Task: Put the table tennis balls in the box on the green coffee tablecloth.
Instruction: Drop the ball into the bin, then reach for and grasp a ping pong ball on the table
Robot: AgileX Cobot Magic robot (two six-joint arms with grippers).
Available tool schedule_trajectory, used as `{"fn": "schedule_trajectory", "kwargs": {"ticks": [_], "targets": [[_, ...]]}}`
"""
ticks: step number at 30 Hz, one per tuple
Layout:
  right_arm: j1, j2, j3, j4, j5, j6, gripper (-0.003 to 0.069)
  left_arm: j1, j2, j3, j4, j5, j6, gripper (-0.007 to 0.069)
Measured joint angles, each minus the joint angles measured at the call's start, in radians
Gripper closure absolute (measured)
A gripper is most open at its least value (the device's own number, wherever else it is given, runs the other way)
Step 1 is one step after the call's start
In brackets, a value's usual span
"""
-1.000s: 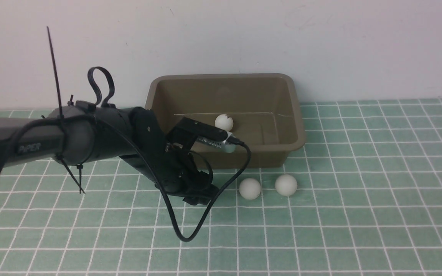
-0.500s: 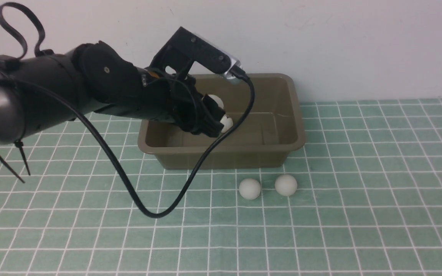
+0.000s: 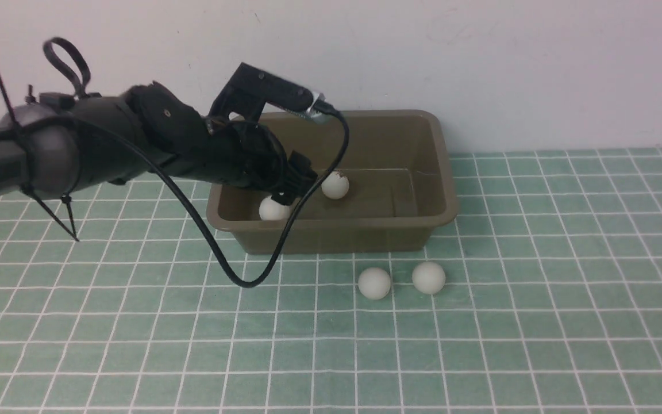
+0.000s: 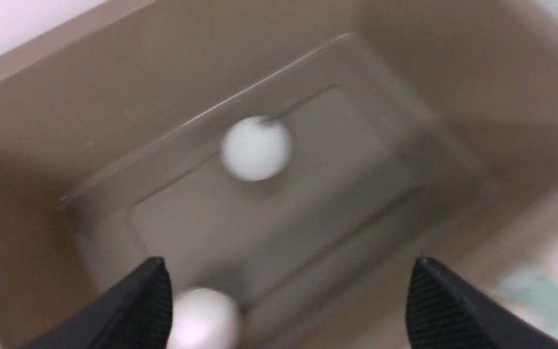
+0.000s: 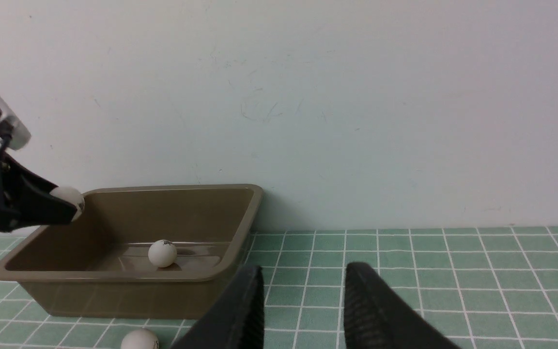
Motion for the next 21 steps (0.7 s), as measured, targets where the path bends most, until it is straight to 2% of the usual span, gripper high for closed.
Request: {"fn": "schedule_trajectory", "kwargs": {"ticks": [6, 11, 13, 17, 21], "targets": [[0.000, 0.000, 0.000, 0.000, 0.000, -0.013, 0.0438, 0.000, -0.244, -0.002, 0.109, 0.281, -0.067, 0.0140], [0.000, 0.000, 0.000, 0.012, 0.034, -0.139, 0.0438, 0.000, -0.399, -0.002, 0.245, 0.400, -0.174, 0.0204], [0.000, 0.000, 0.000, 0.031, 0.051, -0.190, 0.0438, 0.000, -0.480, -0.002, 0.354, 0.461, -0.251, 0.0224], [0.000, 0.021, 0.000, 0.163, 0.070, -0.340, 0.0438, 0.000, -0.541, -0.002, 0.506, 0.555, -0.376, 0.0230], [0.000, 0.068, -0.002, 0.282, 0.084, -0.442, 0.0438, 0.000, -0.560, -0.002, 0.588, 0.603, -0.450, 0.0230]]}}
